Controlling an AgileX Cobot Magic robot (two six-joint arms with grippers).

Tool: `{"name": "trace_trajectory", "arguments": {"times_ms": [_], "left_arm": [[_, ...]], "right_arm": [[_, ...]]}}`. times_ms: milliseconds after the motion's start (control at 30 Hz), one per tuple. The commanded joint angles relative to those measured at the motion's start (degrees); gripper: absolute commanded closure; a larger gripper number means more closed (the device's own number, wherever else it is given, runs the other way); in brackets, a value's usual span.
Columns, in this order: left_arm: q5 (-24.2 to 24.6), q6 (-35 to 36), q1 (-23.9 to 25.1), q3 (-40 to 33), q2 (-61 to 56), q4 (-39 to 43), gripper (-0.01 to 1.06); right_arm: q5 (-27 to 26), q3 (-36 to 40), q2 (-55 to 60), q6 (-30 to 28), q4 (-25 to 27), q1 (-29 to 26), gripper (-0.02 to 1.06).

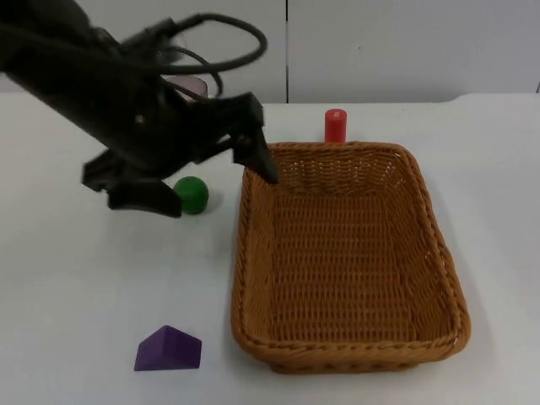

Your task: Pick up the basket with the left hand and place the triangular block into the basket with the right hand.

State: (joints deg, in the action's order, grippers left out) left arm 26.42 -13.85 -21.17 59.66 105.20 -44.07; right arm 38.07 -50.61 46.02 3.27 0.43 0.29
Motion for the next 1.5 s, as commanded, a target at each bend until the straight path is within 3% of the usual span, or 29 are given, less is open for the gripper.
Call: {"name": "trace_trajectory", "arguments": {"times_ms": [0,300,733,867,1067,1133,1200,1267,1300,1400,1433,1467], "left_arm": [[0.9,1.2,-0.9,1.6,2.1,-1.5,0.00],[-1.7,11.7,-4.3,3.0,10.3,6.8,0.00],[-5.7,16.3,-7.1,3.7,12.4,7.5,0.00],[-4.0,16.8,-8.3,6.9,13.8,7.8,0.00],[-1.0,22.6,-8.6,9.5,15.8,14.9,0.01],[-0.4,24.4,-8.6,9.5,16.6,17.0,0.08],[-0.1,24.6,-8.6,9.5,16.8,17.5,0.23],[-0.1,24.6,-8.6,9.5,16.8,17.5,0.27],[-0.1,24.6,-8.6,9.5,16.8,17.5,0.40],[0.3,24.6,-8.6,9.5,16.8,18.2,0.67],[0.3,24.6,-8.6,9.5,16.8,18.2,0.67],[0.7,24.6,-8.6,9.5,16.8,18.2,0.77]], "right_arm": [[0.2,-0.3,0.0,-0.3,-0.4,0.3,0.00],[0.2,-0.3,-0.3,-1.1,-0.4,0.3,0.00],[0.4,-0.3,-0.3,-1.3,-0.4,0.3,0.00],[0.5,-0.3,-0.3,-1.3,-0.4,0.3,0.00],[1.8,-0.3,-0.3,-2.1,-0.4,0.3,0.00],[1.8,-0.3,-0.3,-2.5,-0.4,0.3,0.00],[1.7,-0.3,-0.3,-2.5,-0.4,0.3,0.00],[1.5,-0.3,-0.3,-2.5,-0.4,0.3,0.00],[1.0,-0.3,-0.3,-2.5,-0.4,0.3,0.00],[0.2,-0.3,-0.3,-2.5,-0.4,0.3,0.00],[0.2,-0.3,-0.3,-2.5,-0.4,0.3,0.00],[-0.1,-0.3,-0.3,-2.5,-0.4,0.3,0.00]]}}
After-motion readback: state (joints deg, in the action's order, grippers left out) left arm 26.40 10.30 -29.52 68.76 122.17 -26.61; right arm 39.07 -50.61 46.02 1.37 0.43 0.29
